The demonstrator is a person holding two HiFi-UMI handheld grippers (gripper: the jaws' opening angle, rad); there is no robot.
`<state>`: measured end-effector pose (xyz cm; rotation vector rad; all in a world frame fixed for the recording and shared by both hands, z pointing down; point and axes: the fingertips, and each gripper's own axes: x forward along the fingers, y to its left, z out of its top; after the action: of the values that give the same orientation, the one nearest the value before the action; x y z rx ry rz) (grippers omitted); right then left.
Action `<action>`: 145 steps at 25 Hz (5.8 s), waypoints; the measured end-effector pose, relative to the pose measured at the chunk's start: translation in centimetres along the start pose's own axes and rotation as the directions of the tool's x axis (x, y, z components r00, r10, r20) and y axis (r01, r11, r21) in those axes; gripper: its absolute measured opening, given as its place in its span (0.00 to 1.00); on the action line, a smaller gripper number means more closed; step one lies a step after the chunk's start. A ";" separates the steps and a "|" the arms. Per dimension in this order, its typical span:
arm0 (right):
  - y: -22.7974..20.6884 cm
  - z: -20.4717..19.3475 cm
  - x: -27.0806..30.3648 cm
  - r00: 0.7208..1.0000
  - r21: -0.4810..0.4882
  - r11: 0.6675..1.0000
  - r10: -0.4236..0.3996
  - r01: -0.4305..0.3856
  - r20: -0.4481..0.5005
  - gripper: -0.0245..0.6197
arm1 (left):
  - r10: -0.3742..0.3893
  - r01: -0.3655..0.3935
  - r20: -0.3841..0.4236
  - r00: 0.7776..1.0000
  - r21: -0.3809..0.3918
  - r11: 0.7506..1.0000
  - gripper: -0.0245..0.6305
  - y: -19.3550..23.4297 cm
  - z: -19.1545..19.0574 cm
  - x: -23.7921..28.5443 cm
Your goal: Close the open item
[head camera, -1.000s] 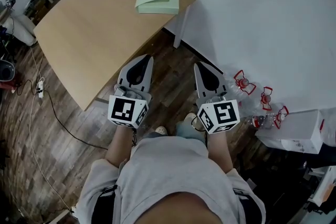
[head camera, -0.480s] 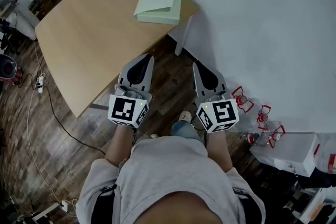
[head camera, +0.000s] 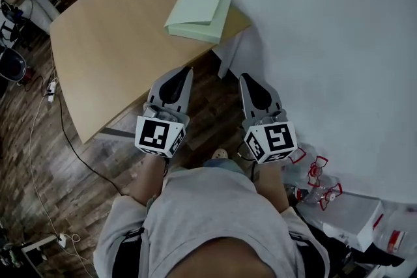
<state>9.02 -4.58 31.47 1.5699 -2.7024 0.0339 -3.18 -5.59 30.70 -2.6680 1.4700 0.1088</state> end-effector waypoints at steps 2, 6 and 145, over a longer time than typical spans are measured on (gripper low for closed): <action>-1.1 0.1 0.1 1.000 -0.001 1.000 0.019 -0.019 0.002 0.05 | 0.015 -0.015 0.002 1.000 0.002 1.000 0.06 -0.6 0.1 1.0; -3.5 0.2 -0.1 0.999 -0.002 0.999 0.048 -0.048 0.010 0.05 | 0.037 -0.037 0.005 0.999 0.014 0.999 0.06 -2.2 0.0 2.8; -22.8 -6.7 32.3 0.984 0.115 0.992 0.072 -0.053 -0.166 0.05 | -0.318 0.452 -0.780 0.539 -0.051 0.891 0.12 8.5 -30.2 29.5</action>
<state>12.82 -43.75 39.25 1.4339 -2.6565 0.3077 5.89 -38.39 57.15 -2.9369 0.8359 -1.2988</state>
